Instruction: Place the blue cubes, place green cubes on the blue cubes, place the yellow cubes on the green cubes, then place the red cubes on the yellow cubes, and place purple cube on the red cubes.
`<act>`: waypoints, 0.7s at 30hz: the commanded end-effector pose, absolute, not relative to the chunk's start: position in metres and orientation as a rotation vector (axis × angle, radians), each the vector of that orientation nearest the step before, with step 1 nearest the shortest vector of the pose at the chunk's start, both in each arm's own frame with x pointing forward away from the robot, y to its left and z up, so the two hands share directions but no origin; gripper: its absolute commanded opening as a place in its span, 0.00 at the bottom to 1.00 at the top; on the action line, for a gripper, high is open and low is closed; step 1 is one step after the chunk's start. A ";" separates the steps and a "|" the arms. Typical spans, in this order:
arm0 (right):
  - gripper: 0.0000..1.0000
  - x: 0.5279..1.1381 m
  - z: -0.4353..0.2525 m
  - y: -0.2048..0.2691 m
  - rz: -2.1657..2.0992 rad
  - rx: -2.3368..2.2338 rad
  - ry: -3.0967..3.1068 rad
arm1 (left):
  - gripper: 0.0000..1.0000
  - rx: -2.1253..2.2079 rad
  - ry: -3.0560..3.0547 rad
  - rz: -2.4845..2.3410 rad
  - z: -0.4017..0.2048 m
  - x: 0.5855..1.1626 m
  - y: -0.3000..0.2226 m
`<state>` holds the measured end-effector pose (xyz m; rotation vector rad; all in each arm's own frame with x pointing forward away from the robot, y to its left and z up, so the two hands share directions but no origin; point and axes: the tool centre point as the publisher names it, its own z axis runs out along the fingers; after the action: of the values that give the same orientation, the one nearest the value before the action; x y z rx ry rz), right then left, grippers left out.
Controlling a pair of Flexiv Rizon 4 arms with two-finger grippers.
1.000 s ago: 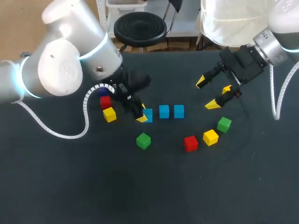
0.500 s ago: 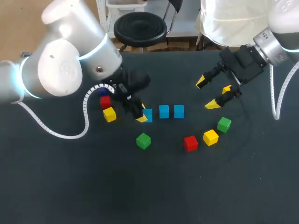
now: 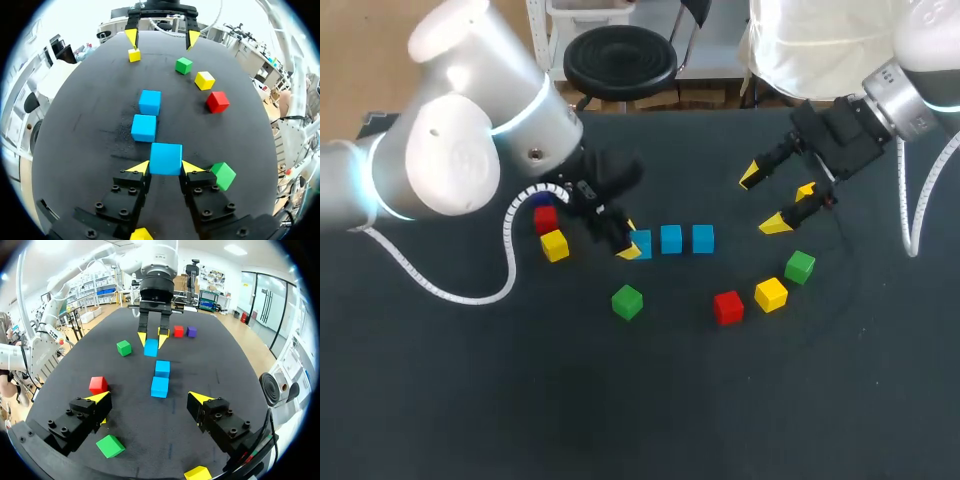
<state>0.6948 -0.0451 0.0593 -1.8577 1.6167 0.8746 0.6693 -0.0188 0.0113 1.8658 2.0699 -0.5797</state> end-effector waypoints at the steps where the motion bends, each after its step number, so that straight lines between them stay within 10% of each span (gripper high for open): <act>1: 1.00 0.695 0.059 -0.045 0.874 -1.858 1.618 | 0.00 1.880 2.046 -0.592 0.005 0.677 -0.015; 21: 1.00 0.695 0.059 -0.045 0.874 -1.858 1.618 | 0.00 1.915 2.085 -0.472 -0.012 0.684 -0.012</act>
<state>0.6948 -0.0450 0.0593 -1.8577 1.6166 0.8746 0.6826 -0.0134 -0.0090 1.9209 2.0921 -0.4619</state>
